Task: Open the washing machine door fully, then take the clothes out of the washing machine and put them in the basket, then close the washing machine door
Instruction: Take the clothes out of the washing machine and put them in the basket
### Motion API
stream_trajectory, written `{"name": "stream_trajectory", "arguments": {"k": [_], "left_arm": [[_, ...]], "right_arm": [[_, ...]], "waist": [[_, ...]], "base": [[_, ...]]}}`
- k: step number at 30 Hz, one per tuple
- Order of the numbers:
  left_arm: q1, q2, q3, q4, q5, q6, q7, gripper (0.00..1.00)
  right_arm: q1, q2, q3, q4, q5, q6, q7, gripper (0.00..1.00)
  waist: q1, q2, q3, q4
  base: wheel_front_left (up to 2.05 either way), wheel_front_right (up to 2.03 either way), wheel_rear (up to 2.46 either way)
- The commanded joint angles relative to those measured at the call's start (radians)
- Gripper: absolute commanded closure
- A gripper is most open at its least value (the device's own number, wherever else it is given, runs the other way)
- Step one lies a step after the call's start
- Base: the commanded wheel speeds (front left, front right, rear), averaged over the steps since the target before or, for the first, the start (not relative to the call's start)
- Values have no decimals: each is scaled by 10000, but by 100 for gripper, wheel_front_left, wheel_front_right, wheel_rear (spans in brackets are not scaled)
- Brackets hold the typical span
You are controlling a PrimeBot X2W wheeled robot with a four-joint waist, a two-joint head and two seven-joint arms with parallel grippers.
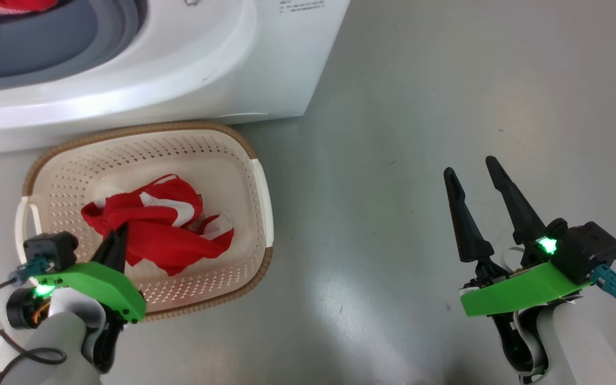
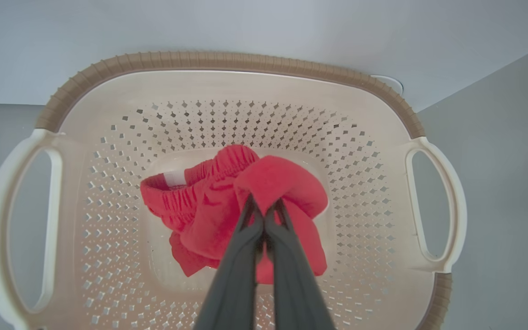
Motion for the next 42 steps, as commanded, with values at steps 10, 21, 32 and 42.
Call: {"name": "stream_trajectory", "arguments": {"k": [10, 21, 32, 42], "left_arm": [[478, 295, 441, -456, -109, 8, -51, 0], [1574, 104, 1619, -1719, 465, 8, -51, 0], [2870, -226, 2963, -3854, 1640, 8, -51, 0], [3989, -422, 3721, -5808, 2429, 8, -51, 0]], "right_arm": [[160, 13, 129, -24, -156, 63, -65, 0], [632, 13, -44, 356, -266, 63, -65, 0], [1250, 13, -210, 568, -326, 63, -65, 0], [1790, 13, -373, 542, -292, 63, -65, 0]], "waist": [[0, 0, -766, 206], [0, 0, -2444, 515], [0, 0, -3866, 829], [0, 0, -4639, 876]], "base": [[0, 0, 0], [0, 0, 0], [0, 0, 0], [0, 0, 0]]}}
